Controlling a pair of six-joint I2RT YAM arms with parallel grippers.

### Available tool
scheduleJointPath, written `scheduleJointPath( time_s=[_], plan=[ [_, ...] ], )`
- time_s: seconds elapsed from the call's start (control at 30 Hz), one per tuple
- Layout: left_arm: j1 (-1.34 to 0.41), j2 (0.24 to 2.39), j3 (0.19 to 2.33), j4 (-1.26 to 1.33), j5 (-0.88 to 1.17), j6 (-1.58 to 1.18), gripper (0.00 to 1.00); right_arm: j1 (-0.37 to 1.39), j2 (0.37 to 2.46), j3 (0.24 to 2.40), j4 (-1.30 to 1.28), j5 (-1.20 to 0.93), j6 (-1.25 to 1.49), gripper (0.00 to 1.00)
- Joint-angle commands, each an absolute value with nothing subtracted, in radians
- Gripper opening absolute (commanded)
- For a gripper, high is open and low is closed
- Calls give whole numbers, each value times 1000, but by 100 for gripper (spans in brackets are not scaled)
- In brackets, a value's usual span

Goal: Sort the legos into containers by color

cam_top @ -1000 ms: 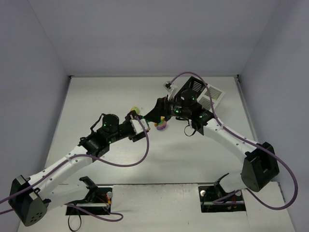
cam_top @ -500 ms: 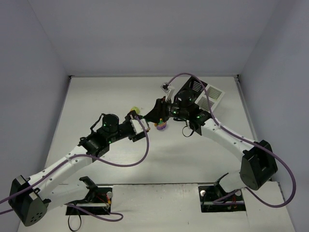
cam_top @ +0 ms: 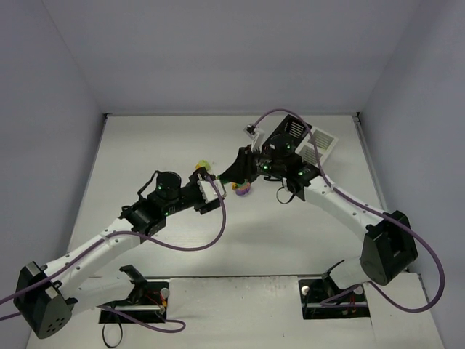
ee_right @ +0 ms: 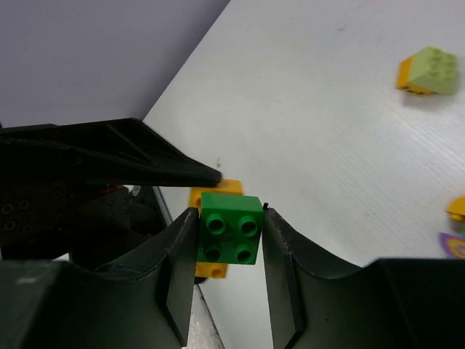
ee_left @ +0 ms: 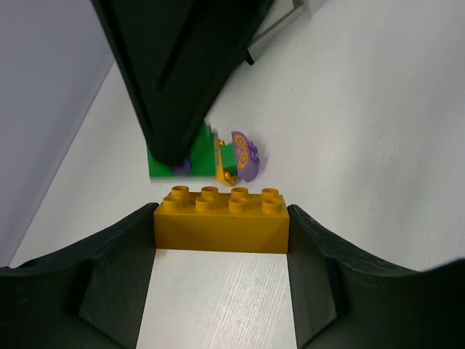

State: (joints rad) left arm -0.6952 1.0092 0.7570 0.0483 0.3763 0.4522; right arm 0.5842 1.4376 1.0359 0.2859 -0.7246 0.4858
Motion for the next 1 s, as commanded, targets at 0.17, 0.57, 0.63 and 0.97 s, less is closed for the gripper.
scheduleJointPath(
  time_s=[0.17, 0.57, 0.63, 0.97],
  plan=[
    [-692, 1014, 811, 87, 391, 439, 20, 330, 1302, 1133, 177, -678, 350, 0],
    [-690, 1023, 805, 103, 390, 434, 21, 193, 1498, 1342, 140, -91, 108, 0],
    [-690, 1025, 808, 101, 390, 434, 21, 177, 1566, 1374, 150, -51, 95, 0],
    [-689, 1014, 801, 112, 383, 437, 20, 144, 1807, 1545, 152, -21, 95, 5]
  ],
)
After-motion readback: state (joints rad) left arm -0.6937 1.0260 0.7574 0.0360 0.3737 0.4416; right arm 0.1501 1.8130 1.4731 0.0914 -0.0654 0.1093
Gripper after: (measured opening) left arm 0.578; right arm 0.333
